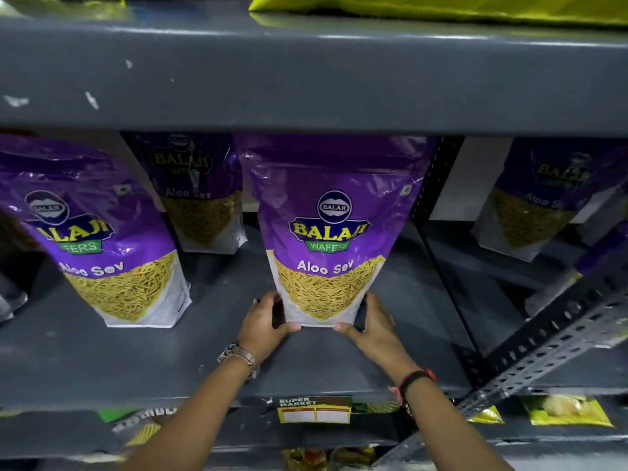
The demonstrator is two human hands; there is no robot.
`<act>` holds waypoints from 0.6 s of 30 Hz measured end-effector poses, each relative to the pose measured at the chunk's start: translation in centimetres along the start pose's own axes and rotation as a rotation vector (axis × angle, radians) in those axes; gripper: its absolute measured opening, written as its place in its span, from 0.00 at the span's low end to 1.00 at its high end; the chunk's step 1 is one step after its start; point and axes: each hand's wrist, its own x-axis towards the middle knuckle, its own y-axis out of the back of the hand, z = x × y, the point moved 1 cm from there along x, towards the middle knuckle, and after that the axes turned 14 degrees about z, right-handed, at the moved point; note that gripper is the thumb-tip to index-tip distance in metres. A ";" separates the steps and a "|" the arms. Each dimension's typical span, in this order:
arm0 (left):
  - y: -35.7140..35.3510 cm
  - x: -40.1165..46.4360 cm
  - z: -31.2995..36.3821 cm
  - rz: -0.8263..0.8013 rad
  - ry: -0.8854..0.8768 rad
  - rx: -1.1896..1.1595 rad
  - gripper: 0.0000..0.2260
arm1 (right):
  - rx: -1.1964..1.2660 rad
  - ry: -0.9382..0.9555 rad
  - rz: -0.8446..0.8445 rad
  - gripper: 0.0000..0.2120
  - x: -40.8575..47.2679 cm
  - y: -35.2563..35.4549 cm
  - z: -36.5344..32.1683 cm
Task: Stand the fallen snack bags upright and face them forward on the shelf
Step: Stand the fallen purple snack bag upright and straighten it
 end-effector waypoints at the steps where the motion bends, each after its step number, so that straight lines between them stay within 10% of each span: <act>1: -0.3 -0.4 0.1 0.020 0.003 0.011 0.25 | -0.004 -0.006 -0.006 0.30 0.0 0.3 0.2; 18: -3.1 -6.2 2.4 0.080 -0.019 0.085 0.24 | -0.077 0.011 0.053 0.34 -3.9 5.5 3.0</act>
